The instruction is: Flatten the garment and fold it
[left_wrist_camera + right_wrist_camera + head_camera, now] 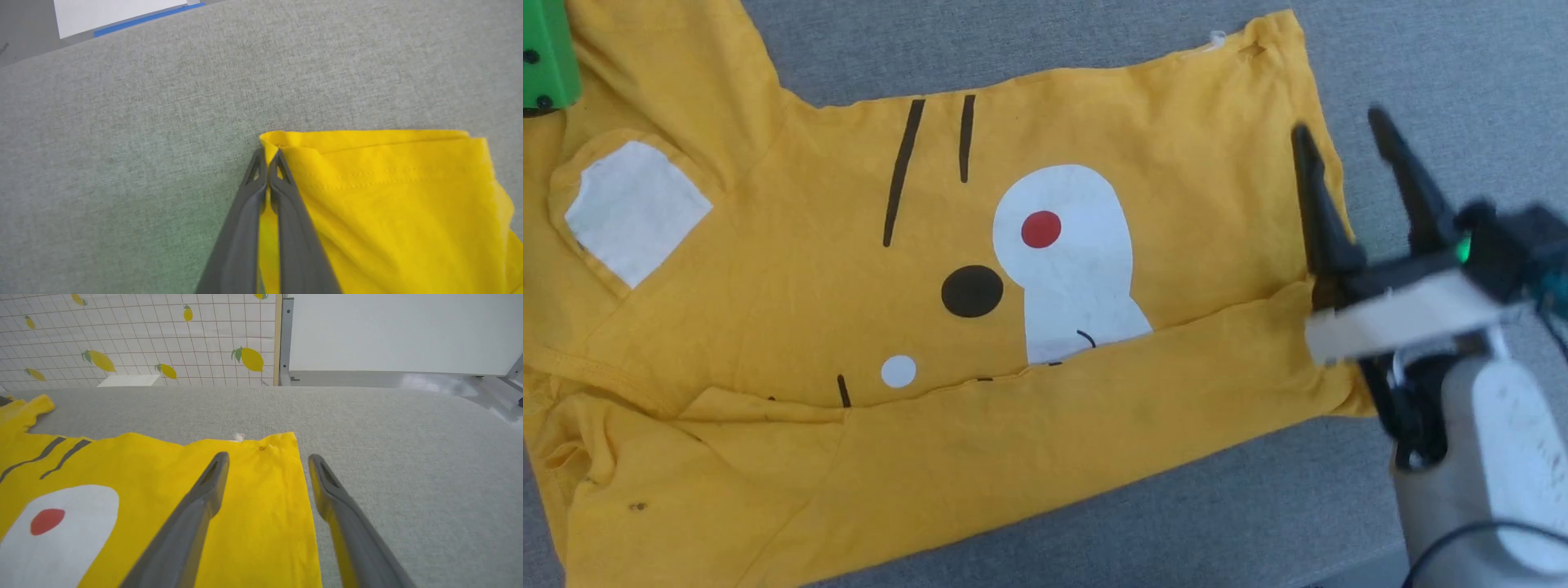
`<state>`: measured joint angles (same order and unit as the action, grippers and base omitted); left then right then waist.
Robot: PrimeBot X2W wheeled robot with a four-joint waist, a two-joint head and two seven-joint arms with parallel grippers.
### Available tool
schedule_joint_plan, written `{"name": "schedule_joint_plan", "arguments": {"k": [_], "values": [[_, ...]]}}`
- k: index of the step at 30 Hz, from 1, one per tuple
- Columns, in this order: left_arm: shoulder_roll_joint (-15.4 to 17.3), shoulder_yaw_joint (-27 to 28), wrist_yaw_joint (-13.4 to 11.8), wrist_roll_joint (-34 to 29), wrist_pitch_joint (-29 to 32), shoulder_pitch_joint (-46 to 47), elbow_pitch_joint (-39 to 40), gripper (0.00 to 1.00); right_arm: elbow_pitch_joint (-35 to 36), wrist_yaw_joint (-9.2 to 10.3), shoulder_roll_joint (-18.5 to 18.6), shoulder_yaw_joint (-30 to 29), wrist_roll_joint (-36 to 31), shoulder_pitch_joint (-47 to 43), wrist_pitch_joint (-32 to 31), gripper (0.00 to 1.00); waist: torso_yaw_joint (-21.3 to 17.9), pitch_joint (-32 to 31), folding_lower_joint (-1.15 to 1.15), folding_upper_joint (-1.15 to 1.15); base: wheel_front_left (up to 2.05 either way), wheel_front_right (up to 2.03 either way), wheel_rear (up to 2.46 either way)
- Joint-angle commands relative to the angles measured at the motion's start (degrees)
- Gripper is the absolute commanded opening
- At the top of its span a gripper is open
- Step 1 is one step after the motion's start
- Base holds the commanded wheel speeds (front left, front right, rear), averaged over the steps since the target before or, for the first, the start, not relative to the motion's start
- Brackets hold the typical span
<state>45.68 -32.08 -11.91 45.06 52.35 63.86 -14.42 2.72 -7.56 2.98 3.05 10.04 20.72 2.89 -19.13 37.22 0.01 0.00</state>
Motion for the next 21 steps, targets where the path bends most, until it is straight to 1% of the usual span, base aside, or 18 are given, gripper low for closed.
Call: {"name": "schedule_joint_plan", "arguments": {"k": [1, 3, 5, 10, 12, 15, 18, 21], "values": [[0.2, -0.5, -0.1, 0.2, 0.1, -1.4, -0.2, 0.00, 0.1, 0.08, 0.0, -0.3, -0.7, 3.8, -2.1, 1.00, 0.2, -0.1, -0.01, 0.00, 0.00, 0.00, 0.00], [0.2, -0.5, -0.1, 0.3, 0.1, -1.5, 0.2, 0.00, -1.2, 0.08, 0.0, -1.3, -0.9, 8.5, -7.3, 1.00, 0.3, -0.2, -0.01, 0.00, 0.00, 0.00, 0.00], [0.2, -0.5, 0.0, 0.5, 0.1, -1.5, 0.5, 0.00, -4.0, 0.08, 0.0, -3.0, -0.8, 13.5, -14.3, 1.00, 0.5, -0.3, -0.01, 0.00, 0.00, 0.00, 0.00], [-0.2, -0.5, 0.3, 0.8, -0.5, -1.7, 0.8, 0.00, -14.7, 0.08, -0.1, -7.4, -0.4, 25.2, -34.4, 1.00, 1.4, -0.3, -0.01, 0.00, 0.00, 0.00, 0.00], [-0.7, -0.6, 0.4, 1.0, -1.1, -1.7, 0.8, 0.00, -18.5, 0.08, -0.1, -8.7, -0.9, 28.6, -39.9, 1.00, 2.1, -0.3, -0.01, 0.00, 0.00, 0.00, 0.00], [-1.6, -0.6, 0.7, 1.3, -2.1, -1.7, 0.7, 0.00, -23.5, 0.08, -0.1, -9.7, -2.7, 32.2, -46.0, 1.00, 2.9, -0.1, -0.01, 0.00, 0.00, 0.00, 0.00], [-1.8, -0.7, 1.1, 1.3, -2.6, -1.7, 0.4, 0.00, -26.8, 0.08, -0.1, -10.0, -4.6, 34.2, -49.3, 1.00, 3.4, 0.1, -0.01, 0.00, 0.00, 0.00, 0.00], [-2.2, -0.7, 1.5, 1.3, -3.1, -1.4, 0.0, 0.00, -29.1, 0.08, -0.1, -8.9, -5.0, 35.4, -51.9, 1.00, 3.8, 0.3, -0.01, 0.00, 0.00, 0.00, 0.00]]}}
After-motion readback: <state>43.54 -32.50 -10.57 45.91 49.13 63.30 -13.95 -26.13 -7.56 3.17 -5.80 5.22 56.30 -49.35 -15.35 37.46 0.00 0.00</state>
